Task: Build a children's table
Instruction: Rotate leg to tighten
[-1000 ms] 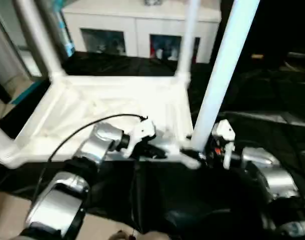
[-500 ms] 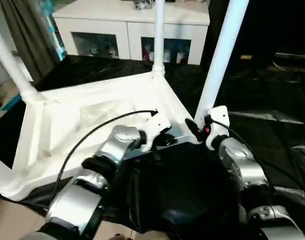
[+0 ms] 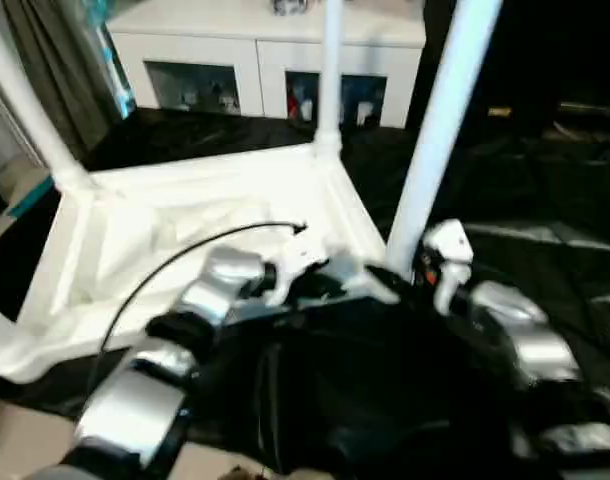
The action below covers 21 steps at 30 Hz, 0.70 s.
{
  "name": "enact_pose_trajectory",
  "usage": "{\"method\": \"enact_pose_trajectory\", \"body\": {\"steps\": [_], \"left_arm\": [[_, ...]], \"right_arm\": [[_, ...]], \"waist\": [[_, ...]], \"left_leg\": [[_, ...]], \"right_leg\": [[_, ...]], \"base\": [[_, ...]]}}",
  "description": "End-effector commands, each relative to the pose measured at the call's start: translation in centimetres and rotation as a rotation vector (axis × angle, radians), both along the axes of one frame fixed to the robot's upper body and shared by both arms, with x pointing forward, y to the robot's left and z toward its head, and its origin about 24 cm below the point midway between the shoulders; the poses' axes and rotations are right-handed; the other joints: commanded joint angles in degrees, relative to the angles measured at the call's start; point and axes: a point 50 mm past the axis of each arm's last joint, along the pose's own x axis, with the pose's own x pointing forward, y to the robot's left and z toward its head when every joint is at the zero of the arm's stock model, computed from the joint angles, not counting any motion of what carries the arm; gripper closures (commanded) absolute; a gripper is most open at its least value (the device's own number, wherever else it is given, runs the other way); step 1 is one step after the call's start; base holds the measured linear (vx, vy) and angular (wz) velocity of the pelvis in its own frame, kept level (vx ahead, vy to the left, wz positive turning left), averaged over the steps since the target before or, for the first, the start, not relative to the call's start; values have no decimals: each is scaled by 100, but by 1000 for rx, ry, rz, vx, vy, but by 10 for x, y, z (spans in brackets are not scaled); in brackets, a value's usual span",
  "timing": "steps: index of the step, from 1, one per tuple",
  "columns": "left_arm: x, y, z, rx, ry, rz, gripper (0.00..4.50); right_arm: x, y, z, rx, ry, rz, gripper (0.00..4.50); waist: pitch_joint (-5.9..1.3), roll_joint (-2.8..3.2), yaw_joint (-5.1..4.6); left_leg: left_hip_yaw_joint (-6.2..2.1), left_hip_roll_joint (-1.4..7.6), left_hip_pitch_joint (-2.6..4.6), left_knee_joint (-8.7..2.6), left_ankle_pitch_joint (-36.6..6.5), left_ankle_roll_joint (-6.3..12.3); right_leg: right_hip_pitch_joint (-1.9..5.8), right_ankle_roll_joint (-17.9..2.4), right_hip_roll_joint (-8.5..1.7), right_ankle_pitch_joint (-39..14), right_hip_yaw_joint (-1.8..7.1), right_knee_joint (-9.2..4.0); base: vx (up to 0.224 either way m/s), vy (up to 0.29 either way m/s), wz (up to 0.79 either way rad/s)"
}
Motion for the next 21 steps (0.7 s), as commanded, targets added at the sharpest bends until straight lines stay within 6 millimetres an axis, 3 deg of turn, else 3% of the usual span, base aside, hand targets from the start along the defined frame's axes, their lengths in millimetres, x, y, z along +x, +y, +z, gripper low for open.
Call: {"method": "enact_pose_trajectory", "body": {"steps": [1, 2, 5, 7, 8, 11, 15, 21], "left_arm": [[-6, -6, 5, -33, 1, -111, 450], [-8, 0, 5, -29, 17, -140, 450], [-10, 7, 7, -34, 56, -164, 450], [-11, 9, 7, -34, 67, -174, 450], [-12, 11, 7, -34, 87, -191, 450], [-14, 13, 8, -34, 107, -206, 450], [-14, 12, 9, -39, 107, -208, 450], [-9, 6, 7, -36, 57, -134, 450]], "right_arm": [[-11, 9, -4, 16, 57, 140, 131], [-14, 3, -1, 12, 72, 182, 131], [-18, -4, 4, -3, 72, 233, 131], [-18, -6, 5, -5, 70, 243, 131], [-19, -7, 6, -2, 83, 261, 131], [-20, -8, 7, 7, 103, 278, 145], [-21, -7, 7, 24, 114, 282, 167], [-26, -2, -2, 43, 131, 265, 199]], "waist": [[-443, -92, 48], [-441, -107, 82], [-446, -110, 128], [-420, -98, 148], [-411, -103, 164], [-399, -114, 179], [-402, -116, 192], [-417, -119, 211]], "left_leg": [[-136, 368, 92, -369, -925, 745], [-127, 363, 93, -349, -788, 849], [-115, 370, 108, -339, -753, 893], [-118, 380, 107, -360, -905, 801], [-123, 390, 127, -385, -1096, 654], [-127, 395, 132, -409, -1240, 511], [-130, 390, 123, -406, -1202, 444], [-130, 377, 115, -379, -1061, 499]], "right_leg": [[296, -1620, -265, -326, 250, -222], [292, -1672, -262, -150, 247, -204], [271, -1700, -269, -213, 246, -198], [257, -1656, -270, -524, 246, -232], [255, -1598, -271, -808, 253, -255], [249, -1527, -277, -1051, 267, -279], [249, -1490, -280, -1040, 273, -273], [256, -1459, -289, -963, 272, -267]], "base": [[0, 0, 0], [0, 0, 0], [0, 0, 0], [0, 0, 0], [0, 0, 0], [0, 0, 0], [0, 0, 0], [0, 0, 0]]}}
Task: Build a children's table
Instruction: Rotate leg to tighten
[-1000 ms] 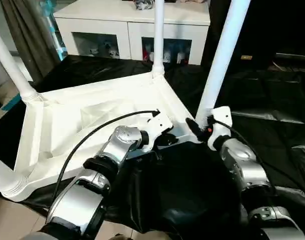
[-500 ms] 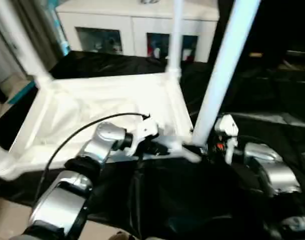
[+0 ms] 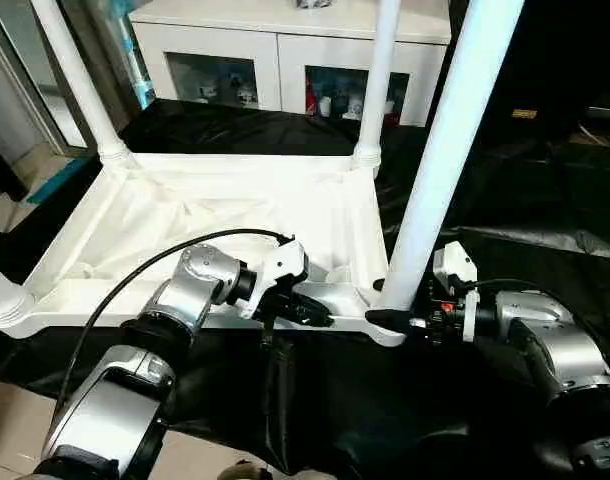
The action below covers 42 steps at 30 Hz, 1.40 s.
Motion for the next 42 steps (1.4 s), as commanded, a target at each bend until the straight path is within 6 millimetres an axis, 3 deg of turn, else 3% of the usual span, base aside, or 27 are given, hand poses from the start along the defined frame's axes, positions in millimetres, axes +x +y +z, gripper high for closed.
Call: {"method": "enact_pose_trajectory", "body": {"steps": [1, 4, 6, 8, 9, 10, 12, 13, 14, 15, 18, 20, 21, 22, 26, 28, 32, 33, 35, 42], "left_arm": [[6, -10, 3, -28, -63, 64, 450], [13, -14, 2, -14, -102, 162, 450], [21, -21, 1, -3, -144, 276, 450], [25, -29, 2, -10, -159, 338, 450], [27, -33, 2, -16, -161, 368, 450], [28, -38, 3, -21, -165, 393, 450], [30, -47, 3, -27, -179, 432, 450], [30, -57, 2, -29, -186, 466, 450], [30, -57, 2, -29, -186, 468, 450], [30, -61, 2, -29, -190, 476, 450], [28, -72, 1, -38, -194, 468, 450], [27, -74, 1, -42, -194, 462, 450], [27, -75, 1, -47, -192, 456, 450], [26, -76, 1, -49, -190, 451, 450], [26, -71, 1, -67, -185, 424, 450], [24, -66, 2, -79, -177, 380, 450], [22, -56, 3, -79, -169, 308, 450], [22, -52, 3, -79, -162, 285, 450], [18, -44, 4, -74, -133, 217, 450], [7, -20, 3, -31, -54, 21, 450]], "right_arm": [[-3, 7, -6, 26, 22, -15, 201], [-2, 8, -14, -9, 18, -69, 205], [6, 11, -26, -64, 17, -223, 214], [16, 13, -35, -92, 13, -394, 215], [19, 14, -39, -96, 26, -475, 216], [22, 16, -43, -96, 38, -543, 216], [27, 21, -47, -86, 58, -655, 220], [33, 30, -50, -74, 82, -765, 220], [33, 30, -50, -74, 83, -769, 222], [35, 36, -51, -76, 87, -792, 223], [39, 57, -47, -71, 50, -764, 223], [40, 65, -44, -67, 25, -729, 223], [39, 71, -42, -32, 17, -673, 180], [40, 72, -40, -21, 10, -669, 180], [43, 69, -29, 29, -16, -640, 146], [41, 65, -22, 24, -54, -538, 125], [32, 55, -19, -5, -88, -375, 125], [29, 50, -18, -18, -96, -328, 125], [24, 37, -14, -30, -101, -246, 125], [11, 9, -2, -34, -68, -74, 125]], "waist": [[-414, -116, -8], [-401, -115, -14], [-349, -119, -68], [-340, -113, -94], [-321, -101, -151], [-322, -115, -191], [-331, -100, -269], [-319, -78, -317], [-320, -53, -330], [-319, -82, -362], [-309, -50, -394], [-307, -61, -417], [-306, -61, -421], [-305, -61, -423], [-311, -66, -428], [-325, -75, -426], [-343, -99, -366], [-349, -85, -343], [-366, -85, -302], [-466, -60, -146]], "left_leg": [[-139, 373, 142, -403, -1057, 493], [-143, 364, 154, -413, -1219, 406], [-168, 345, 175, -461, -1709, 146], [-197, 338, 179, -478, -1874, 36], [-209, 327, 218, -493, -2116, -92], [-220, 320, 217, -497, -2213, -146], [-250, 321, 200, -524, -2309, -172], [-236, 309, 220, -520, -2424, -177], [-240, 301, 247, -514, -2502, -199], [-249, 289, 230, -516, -2548, -183], [-256, 279, 238, -517, -2703, -148], [-259, 280, 241, -518, -2783, -112], [-259, 282, 246, -518, -2812, -105], [-259, 281, 249, -516, -2825, -96], [-258, 298, 212, -535, -2756, -23], [-251, 295, 193, -528, -2681, 13], [-210, 308, 153, -511, -2235, 204], [-197, 323, 159, -506, -2093, 249], [-195, 334, 116, -496, -1833, 328], [-138, 357, 124, -360, -771, 843]], "right_leg": [[269, -1449, -286, -970, 260, -299], [250, -1378, -280, -1195, 255, -333], [242, -1184, -297, -1969, 256, -427], [253, -1049, -313, -2321, 245, -462], [206, -983, -302, -2591, 233, -504], [213, -940, -298, -2692, 226, -506], [234, -820, -296, -2750, 209, -540], [190, -817, -275, -2721, 217, -569], [170, -834, -279, -2749, 212, -572], [189, -812, -276, -2807, 200, -586], [171, -714, -274, -2990, 184, -623], [164, -669, -275, -3056, 180, -647], [157, -674, -274, -3059, 180, -648], [156, -678, -274, -3050, 181, -651], [179, -789, -275, -2792, 201, -609], [203, -824, -280, -2697, 206, -592], [251, -1006, -285, -2175, 240, -538], [238, -1097, -287, -1994, 252, -512], [304, -1202, -282, -1689, 238, -450], [305, -1746, -253, 31, 230, -215]], "base": [[0, 0, 0], [0, 0, 0], [0, 0, 0], [0, 0, 0], [0, 0, 0], [0, 0, 0], [0, 0, 0], [0, 0, 0], [0, 0, 0], [0, 0, 0], [0, 0, 0], [0, 0, 0], [0, 0, 0], [0, 0, 0], [0, 0, 0], [0, 0, 0], [0, 0, 0], [0, 0, 0], [0, 0, 0], [32, -3, 1]]}}
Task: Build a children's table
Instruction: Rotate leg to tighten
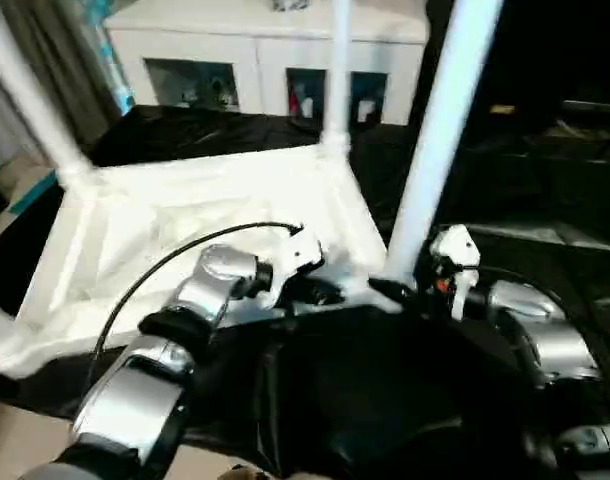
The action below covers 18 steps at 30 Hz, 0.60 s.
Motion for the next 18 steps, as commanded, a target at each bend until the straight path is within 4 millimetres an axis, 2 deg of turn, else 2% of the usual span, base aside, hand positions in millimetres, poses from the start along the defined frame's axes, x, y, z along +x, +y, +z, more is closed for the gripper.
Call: {"method": "enact_pose_trajectory", "body": {"steps": [1, 4, 5, 8, 9, 11, 14, 18], "left_arm": [[-5, -2, 4, -10, 13, -101, 450], [-8, 7, 4, 9, 42, -133, 450], [-9, 9, 4, 9, 50, -141, 450], [-11, 12, 6, 10, 70, -161, 450], [-11, 14, 6, 9, 80, -168, 450], [-12, 15, 7, 8, 85, -172, 450], [-12, 15, 7, 6, 83, -170, 450], [-9, 11, 7, 0, 53, -121, 450]], "right_arm": [[-9, 4, -4, 1, 41, 102, 125], [-15, -3, -1, 6, 64, 155, 125], [-16, -4, -1, 8, 72, 168, 125], [-18, -5, -1, 12, 94, 189, 125], [-18, -4, -1, 16, 101, 193, 125], [-18, -3, -1, 24, 112, 196, 150], [-19, -2, -2, 38, 125, 194, 169], [-24, 5, -8, 66, 154, 194, 190]], "waist": [[-463, -60, 48], [-440, -60, 105], [-421, -51, 137], [-396, -55, 138], [-385, -68, 134], [-385, -68, 128], [-395, -68, 123], [-413, -81, 132]], "left_leg": [[-119, 363, 150, -318, -668, 905], [-124, 378, 141, -336, -765, 896], [-127, 390, 154, -367, -1009, 738], [-135, 390, 164, -408, -1329, 509], [-147, 397, 160, -434, -1470, 377], [-148, 393, 166, -440, -1517, 303], [-151, 389, 153, -434, -1426, 301], [-141, 371, 138, -398, -1166, 417]], "right_leg": [[280, -1783, -250, 175, 242, -172], [292, -1758, -262, -23, 242, -185], [281, -1702, -267, -401, 246, -219], [276, -1607, -269, -835, 255, -267], [282, -1542, -278, -1065, 262, -284], [277, -1504, -281, -1148, 267, -295], [286, -1498, -281, -1036, 270, -282], [292, -1534, -280, -744, 266, -251]], "base": [[0, 0, 0], [0, 0, 0], [0, 0, 0], [0, 0, 0], [0, 0, 0], [0, 0, 0], [0, 0, 0], [0, 0, 0]]}}
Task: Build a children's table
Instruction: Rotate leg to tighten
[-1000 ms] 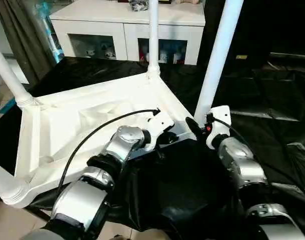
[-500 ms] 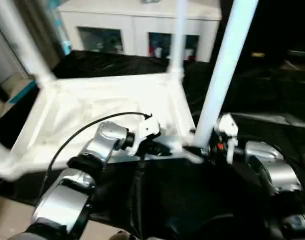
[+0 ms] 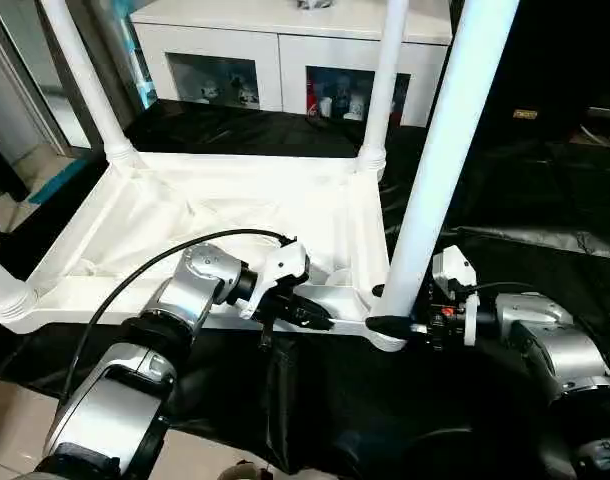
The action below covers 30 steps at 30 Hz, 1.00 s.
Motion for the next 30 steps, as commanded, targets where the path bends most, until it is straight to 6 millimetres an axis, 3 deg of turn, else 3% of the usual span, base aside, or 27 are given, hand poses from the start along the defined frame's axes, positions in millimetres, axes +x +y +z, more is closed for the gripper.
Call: {"method": "enact_pose_trajectory", "body": {"steps": [1, 2, 3, 4, 6, 7, 9, 11, 17, 19, 20, 21, 22, 24, 26, 27, 30], "left_arm": [[2, -7, 4, -30, -31, 14, 450], [2, -7, 4, -30, -31, 14, 450], [11, -14, 0, -12, -94, 147, 450], [13, -17, -1, -11, -107, 182, 450], [17, -23, -2, -17, -129, 247, 450], [20, -29, -2, -24, -140, 300, 450], [22, -35, -1, -28, -152, 337, 450], [25, -46, 0, -37, -171, 405, 450], [28, -64, 3, -63, -194, 470, 450], [28, -72, 3, -73, -215, 484, 450], [28, -74, 3, -75, -221, 477, 450], [28, -74, 3, -75, -221, 477, 450], [27, -75, 3, -77, -226, 469, 450], [25, -74, 3, -86, -233, 427, 450], [24, -71, 2, -85, -234, 415, 450], [24, -68, 0, -79, -238, 406, 450], [23, -65, -2, -77, -235, 395, 450]], "right_arm": [[-3, 7, -3, 32, 24, 1, 190], [-3, 7, -3, 32, 24, 1, 193], [4, 12, -17, -21, 15, -145, 195], [6, 13, -21, -44, 14, -194, 196], [12, 15, -30, -89, 17, -314, 196], [17, 18, -38, -110, 29, -432, 197], [20, 22, -43, -112, 50, -520, 197], [24, 31, -49, -99, 74, -637, 198], [31, 49, -53, -83, 93, -773, 198], [34, 63, -51, -76, 72, -781, 198], [34, 69, -48, -50, 48, -744, 198], [34, 69, -48, -50, 48, -744, 163], [34, 72, -46, -33, 29, -716, 142], [35, 69, -37, 15, -22, -678, 142], [33, 61, -31, 26, -67, -633, 109], [30, 55, -27, 49, -73, -583, 109], [18, 33, -23, 26, -98, -456, 109]], "waist": [[-414, -76, 1], [-419, -76, -3], [-415, -65, -6], [-388, -58, -40], [-364, -82, -51], [-332, -58, -88], [-321, -69, -197], [-317, -61, -237], [-276, -33, -322], [-250, -28, -402], [-252, -8, -399], [-240, -18, -414], [-263, -24, -417], [-272, -30, -400], [-272, -38, -380], [-286, -67, -334], [-298, -74, -292]], "left_leg": [[-142, 375, 155, -423, -1135, 453], [-146, 372, 147, -420, -1124, 454], [-145, 374, 145, -422, -1148, 452], [-143, 362, 157, -440, -1312, 329], [-169, 350, 171, -477, -1662, 132], [-182, 348, 205, -500, -1960, -3], [-231, 332, 221, -537, -2321, -208], [-243, 324, 249, -540, -2478, -252], [-247, 291, 287, -533, -2816, -177], [-288, 268, 299, -541, -3111, -262], [-295, 275, 338, -532, -3208, -273], [-307, 277, 359, -537, -3320, -251], [-317, 280, 330, -562, -3225, -205], [-302, 300, 306, -594, -3087, -169], [-286, 305, 300, -600, -3029, -123], [-258, 310, 288, -597, -2852, -27], [-236, 324, 230, -595, -2504, 124]], "right_leg": [[277, -1518, -281, -750, 250, -271], [284, -1519, -280, -754, 245, -263], [273, -1513, -276, -792, 244, -269], [233, -1459, -261, -1005, 247, -306], [270, -1289, -293, -1635, 239, -375], [227, -1164, -293, -2078, 240, -429], [234, -973, -295, -2553, 230, -477], [208, -870, -292, -2711, 223, -521], [135, -678, -281, -3164, 206, -629], [132, -497, -267, -3585, 133, -684], [114, -448, -275, -3671, 125, -701], [123, -394, -274, -3708, 97, -740], [179, -390, -283, -3579, 96, -727], [173, -467, -284, -3315, 142, -712], [178, -556, -286, -3153, 171, -689], [194, -651, -288, -2890, 214, -661], [254, -769, -297, -2529, 233, -621]], "base": [[0, 0, 0], [0, 0, 0], [0, 0, 0], [0, 0, 0], [0, 0, 0], [0, 0, 0], [0, 0, 0], [0, 0, 0], [0, 0, 0], [0, 0, 0], [0, 0, 0], [0, 0, 0], [0, 0, 0], [0, 0, 0], [0, 0, 0], [0, 0, 0], [0, 0, 0]]}}
